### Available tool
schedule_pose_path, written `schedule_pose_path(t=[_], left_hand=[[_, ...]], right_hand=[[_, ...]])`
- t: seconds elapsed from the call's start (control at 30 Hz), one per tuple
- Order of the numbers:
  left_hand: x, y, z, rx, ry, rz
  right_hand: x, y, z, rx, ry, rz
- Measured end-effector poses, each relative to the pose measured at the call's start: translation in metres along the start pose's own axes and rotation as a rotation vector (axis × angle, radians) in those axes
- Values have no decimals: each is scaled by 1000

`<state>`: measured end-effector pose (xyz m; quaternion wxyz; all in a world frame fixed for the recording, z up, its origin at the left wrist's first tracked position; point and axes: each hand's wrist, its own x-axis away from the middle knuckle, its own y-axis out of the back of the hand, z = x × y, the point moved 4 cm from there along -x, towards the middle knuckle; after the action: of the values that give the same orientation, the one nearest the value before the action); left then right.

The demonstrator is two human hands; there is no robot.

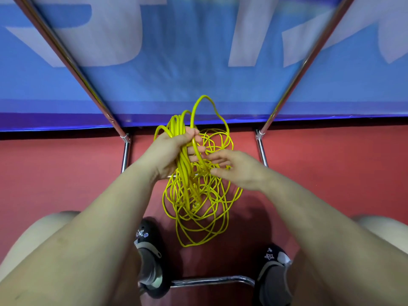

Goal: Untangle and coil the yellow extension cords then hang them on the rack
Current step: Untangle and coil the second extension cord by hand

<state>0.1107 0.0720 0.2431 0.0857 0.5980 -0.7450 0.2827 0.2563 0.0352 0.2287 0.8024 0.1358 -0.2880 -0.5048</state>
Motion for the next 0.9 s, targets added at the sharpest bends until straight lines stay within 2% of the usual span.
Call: schedule_pose_path(t=[0.1,0.4,0.57,0.77,0.9], left_hand=[[1,-2,-3,84,8,13],[1,4,-13,226,-24,-22],[-2,16,-19,306,-75,-115],[-7,32,-19,322,-134,-153],[-6,36,-20,280,-173,-185]], right_hand=[[3,-10,-1,105,4,85],[4,-9,-20,382,-88,139],[4,10,-16,339,-87,60],[6,27,-11,248,-133,4],[5,34,-8,67,-181,-44]])
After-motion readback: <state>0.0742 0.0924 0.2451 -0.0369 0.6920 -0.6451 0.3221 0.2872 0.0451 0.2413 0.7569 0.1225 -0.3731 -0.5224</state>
